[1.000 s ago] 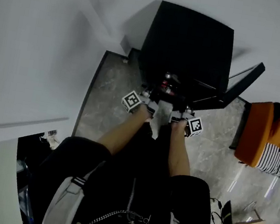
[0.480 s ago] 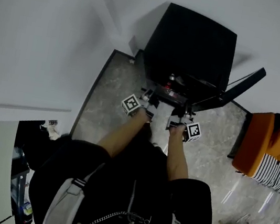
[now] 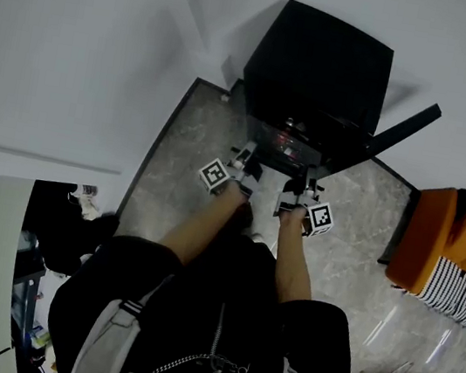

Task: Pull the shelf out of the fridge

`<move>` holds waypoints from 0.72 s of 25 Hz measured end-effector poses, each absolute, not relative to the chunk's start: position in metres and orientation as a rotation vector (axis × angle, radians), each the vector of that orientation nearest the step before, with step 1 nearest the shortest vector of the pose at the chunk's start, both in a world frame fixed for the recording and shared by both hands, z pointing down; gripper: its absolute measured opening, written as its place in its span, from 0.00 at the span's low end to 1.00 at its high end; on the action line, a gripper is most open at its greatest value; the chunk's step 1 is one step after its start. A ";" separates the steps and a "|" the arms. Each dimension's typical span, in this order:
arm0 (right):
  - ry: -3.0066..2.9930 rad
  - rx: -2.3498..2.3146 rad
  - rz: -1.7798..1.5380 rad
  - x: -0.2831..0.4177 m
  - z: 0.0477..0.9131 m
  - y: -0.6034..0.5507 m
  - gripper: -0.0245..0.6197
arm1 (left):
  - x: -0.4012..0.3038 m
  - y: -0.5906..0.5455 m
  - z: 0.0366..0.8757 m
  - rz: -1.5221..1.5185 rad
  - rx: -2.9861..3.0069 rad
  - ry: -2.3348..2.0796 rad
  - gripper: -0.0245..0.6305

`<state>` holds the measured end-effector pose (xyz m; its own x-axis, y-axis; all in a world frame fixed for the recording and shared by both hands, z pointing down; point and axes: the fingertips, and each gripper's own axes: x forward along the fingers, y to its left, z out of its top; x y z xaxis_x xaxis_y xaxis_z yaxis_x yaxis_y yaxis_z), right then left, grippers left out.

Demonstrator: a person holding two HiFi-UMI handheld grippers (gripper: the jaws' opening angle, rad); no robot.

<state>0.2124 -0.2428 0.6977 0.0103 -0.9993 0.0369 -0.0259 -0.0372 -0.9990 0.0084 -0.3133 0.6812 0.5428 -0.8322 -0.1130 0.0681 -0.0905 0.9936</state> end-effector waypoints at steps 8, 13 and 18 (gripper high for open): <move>1.237 -1.263 -1.194 0.201 0.681 -0.200 0.07 | -0.005 -0.267 0.666 -0.902 1.485 -0.687 0.08; 1.247 -1.253 -1.175 0.198 0.664 -0.168 0.07 | -0.008 -0.235 0.647 -0.912 1.513 -0.677 0.08; 1.257 -1.258 -1.147 0.194 0.644 -0.141 0.07 | -0.013 -0.210 0.632 -0.932 1.513 -0.683 0.08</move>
